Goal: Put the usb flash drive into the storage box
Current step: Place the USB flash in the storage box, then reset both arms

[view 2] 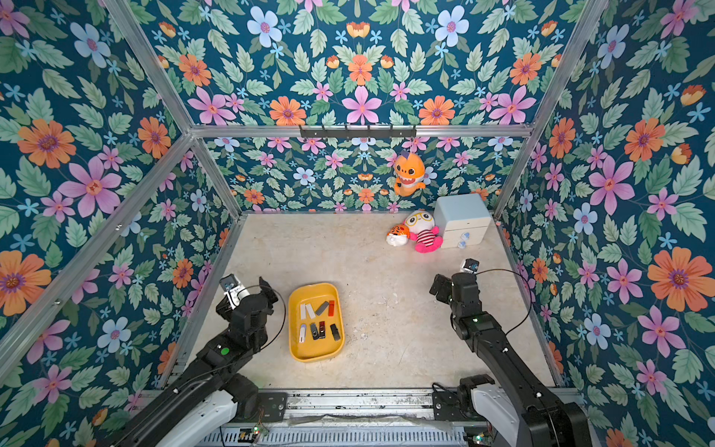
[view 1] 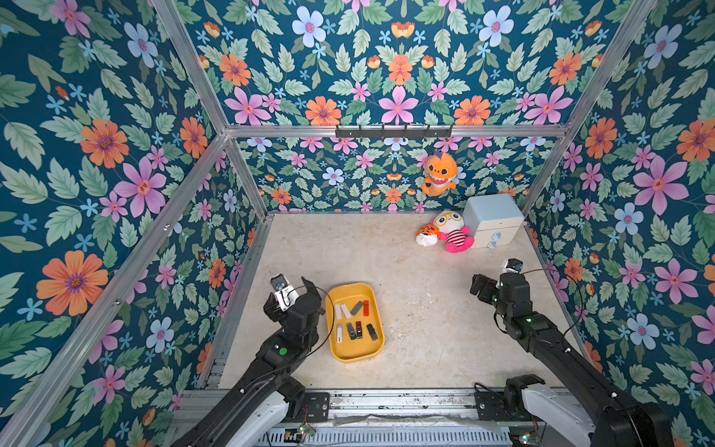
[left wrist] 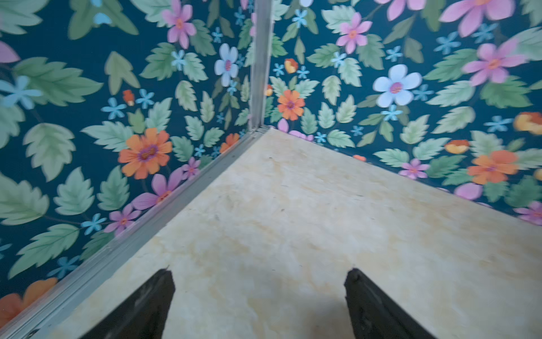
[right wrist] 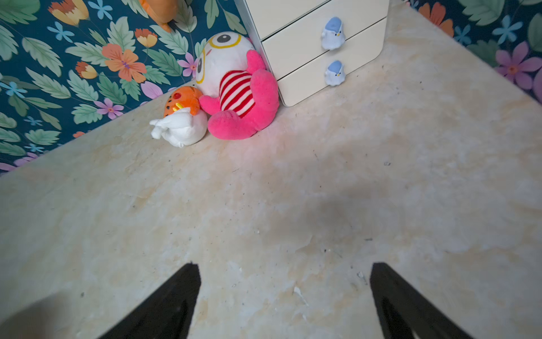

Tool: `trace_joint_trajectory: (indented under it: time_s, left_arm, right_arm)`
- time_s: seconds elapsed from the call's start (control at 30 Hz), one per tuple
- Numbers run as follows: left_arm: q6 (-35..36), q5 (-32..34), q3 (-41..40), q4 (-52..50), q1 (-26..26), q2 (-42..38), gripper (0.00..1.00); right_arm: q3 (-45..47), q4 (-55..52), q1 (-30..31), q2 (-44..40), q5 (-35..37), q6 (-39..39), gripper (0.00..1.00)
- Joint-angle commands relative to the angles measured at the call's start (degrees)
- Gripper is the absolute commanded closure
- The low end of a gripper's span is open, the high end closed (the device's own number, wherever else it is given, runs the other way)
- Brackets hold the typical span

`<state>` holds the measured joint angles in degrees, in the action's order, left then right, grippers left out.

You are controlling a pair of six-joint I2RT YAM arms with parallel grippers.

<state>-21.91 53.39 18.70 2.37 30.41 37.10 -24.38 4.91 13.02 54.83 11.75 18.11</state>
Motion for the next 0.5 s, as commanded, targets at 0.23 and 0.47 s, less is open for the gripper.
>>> trace_joint_trajectory:
  time_s: [0.23,0.47]
  left_arm:
    - [14.57,-11.11,-8.08,40.11,-16.45,25.02,0.02]
    - [17.6,-28.26,-5.79,57.14,-24.61,40.41,0.02]
  right_arm:
    - [5.54,26.81,-1.11,10.52,13.19,-13.45,0.01]
    - [1.71,29.28,-3.58,20.44,14.54,-14.32,0.01]
